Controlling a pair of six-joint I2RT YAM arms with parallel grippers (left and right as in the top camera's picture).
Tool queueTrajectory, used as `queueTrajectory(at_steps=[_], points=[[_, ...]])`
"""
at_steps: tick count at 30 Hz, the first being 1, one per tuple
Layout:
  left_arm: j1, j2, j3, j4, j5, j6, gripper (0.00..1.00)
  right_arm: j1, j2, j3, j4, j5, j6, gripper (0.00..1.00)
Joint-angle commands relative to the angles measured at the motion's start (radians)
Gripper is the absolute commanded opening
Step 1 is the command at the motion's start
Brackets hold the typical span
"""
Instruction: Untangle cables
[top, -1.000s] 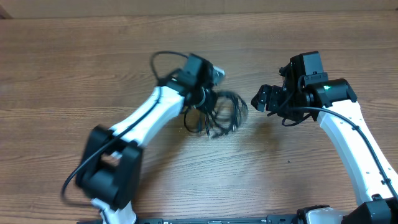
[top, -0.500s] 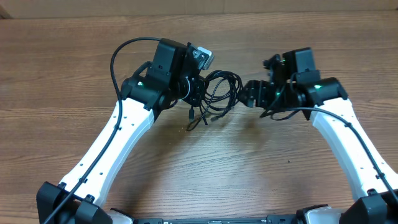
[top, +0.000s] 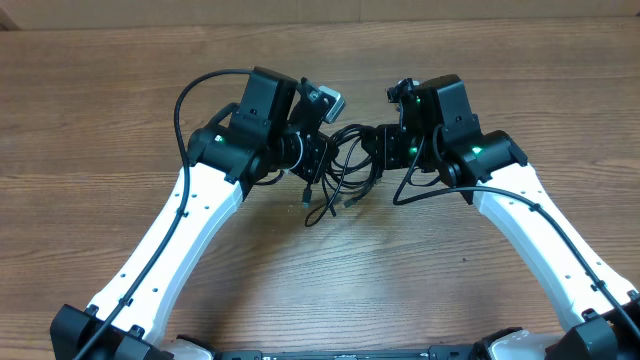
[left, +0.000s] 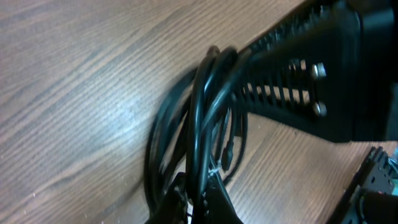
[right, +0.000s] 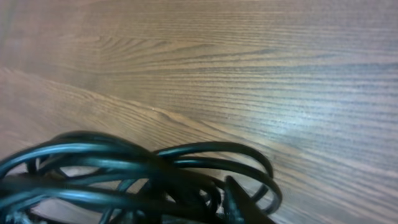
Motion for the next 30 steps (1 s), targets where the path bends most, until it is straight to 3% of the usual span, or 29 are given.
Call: queueTrajectory(at_steps=[1, 4, 11, 23, 30], points=[[-0.004, -0.056, 0.018, -0.025, 0.037, -0.013, 0.04, 0.002, 0.018, 0.025, 0.013, 0.034, 0.002, 0.16], [-0.004, -0.077, 0.018, -0.047, 0.005, -0.012, 0.04, 0.002, 0.032, 0.025, 0.0, 0.034, 0.002, 0.04], [-0.004, -0.129, 0.018, -0.151, -0.107, -0.013, 0.04, 0.002, 0.047, 0.025, -0.042, 0.064, 0.011, 0.04], [0.009, -0.177, 0.018, -0.32, -0.354, -0.026, 0.04, 0.0, 0.047, 0.025, -0.227, 0.448, 0.262, 0.04], [0.031, -0.184, 0.018, -0.336, -0.435, -0.063, 0.04, -0.023, 0.047, 0.025, -0.275, 0.498, 0.321, 0.04]])
